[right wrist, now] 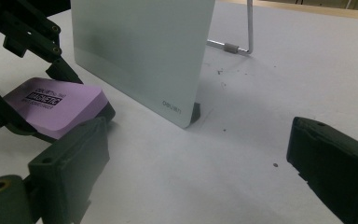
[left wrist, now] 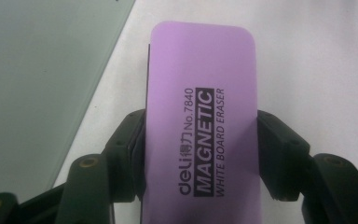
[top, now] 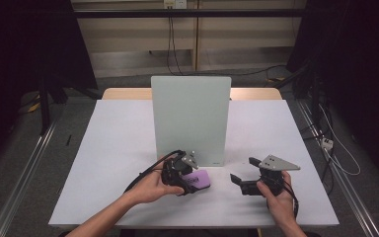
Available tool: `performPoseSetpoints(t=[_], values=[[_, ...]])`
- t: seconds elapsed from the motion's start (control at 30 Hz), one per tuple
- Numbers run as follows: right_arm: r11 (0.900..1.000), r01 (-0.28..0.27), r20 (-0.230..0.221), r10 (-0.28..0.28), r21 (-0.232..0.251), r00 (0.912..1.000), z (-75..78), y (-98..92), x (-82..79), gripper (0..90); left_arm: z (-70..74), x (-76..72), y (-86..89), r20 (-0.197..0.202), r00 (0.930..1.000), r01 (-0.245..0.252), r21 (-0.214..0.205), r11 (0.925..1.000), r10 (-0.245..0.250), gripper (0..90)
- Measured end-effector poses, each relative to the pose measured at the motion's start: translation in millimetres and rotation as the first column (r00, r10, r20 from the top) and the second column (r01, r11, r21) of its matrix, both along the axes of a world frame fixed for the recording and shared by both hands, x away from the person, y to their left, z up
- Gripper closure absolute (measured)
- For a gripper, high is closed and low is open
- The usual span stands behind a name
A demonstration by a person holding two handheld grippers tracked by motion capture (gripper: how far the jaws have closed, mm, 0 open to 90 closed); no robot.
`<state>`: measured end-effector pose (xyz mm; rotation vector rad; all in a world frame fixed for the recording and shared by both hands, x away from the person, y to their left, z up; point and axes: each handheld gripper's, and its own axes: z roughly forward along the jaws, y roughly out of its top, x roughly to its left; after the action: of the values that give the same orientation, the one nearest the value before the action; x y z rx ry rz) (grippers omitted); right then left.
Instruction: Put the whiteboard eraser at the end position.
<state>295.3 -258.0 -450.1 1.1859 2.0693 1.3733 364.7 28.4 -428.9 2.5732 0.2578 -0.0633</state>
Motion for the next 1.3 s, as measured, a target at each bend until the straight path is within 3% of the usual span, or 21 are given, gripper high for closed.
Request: performPoseSetpoints(t=[0.33, 0.5, 0.67, 0.77, 0.8, 0.93, 1.0, 1.1, 1.3], values=[[1.0, 0.001, 0.0, -0.001, 0.001, 1.0, -0.1, 0.8, 0.2, 5.6, -5.1, -0.5, -2.0, -0.015, 0.9998, -0.013, -0.01, 0.9999, 0.013, 40.6], [1.0, 0.001, -0.002, -0.001, 0.001, 1.0, 0.0, 0.6, -0.1, 5.5, -5.8, 0.0, -2.4, 0.002, 1.0, 0.0, 0.0, 1.0, 0.0, 40.1], [1.0, -0.001, 0.001, 0.001, 0.0, 1.0, 0.0, 0.7, -0.2, 5.5, -8.9, -2.4, -6.0, -0.007, 1.0, -0.005, -0.008, 1.0, 0.005, 35.1], [1.0, -0.002, 0.001, 0.002, -0.001, 1.0, 0.0, 0.2, -0.3, 5.5, -8.5, -3.5, -5.9, -0.005, 0.9996, -0.027, -0.034, 0.9991, 0.027, 29.1], [1.0, -0.001, 0.001, 0.002, -0.001, 1.0, 0.0, 0.0, -0.3, 5.5, -6.4, -3.0, -5.3, 0.005, 0.9996, -0.028, -0.018, 0.9994, 0.028, 27.6], [1.0, -0.002, 0.001, 0.002, -0.001, 1.0, 0.0, 0.3, -0.3, 5.5, -6.2, -2.5, -3.2, 0.033, 0.9976, -0.059, -0.061, 0.9964, 0.061, 18.4], [1.0, -0.002, 0.001, 0.002, -0.002, 1.0, 0.0, 0.7, -0.4, 5.5, -4.5, -1.8, -1.8, 0.049, 0.9952, -0.082, -0.054, 0.9951, 0.085, 13.0], [1.0, -0.001, -0.001, 0.001, -0.001, 1.0, -0.1, 0.9, -0.4, 5.5, -4.2, 0.0, 0.2, 0.035, 0.9943, -0.097, -0.096, 0.9907, 0.101, 8.2], [1.0, 0.0, -0.002, 0.0, 0.002, 1.0, -0.2, 0.8, 0.0, 5.5, -0.4, 0.1, 2.9, 0.042, 0.9918, -0.115, -0.126, 0.9853, 0.121, 7.0]])
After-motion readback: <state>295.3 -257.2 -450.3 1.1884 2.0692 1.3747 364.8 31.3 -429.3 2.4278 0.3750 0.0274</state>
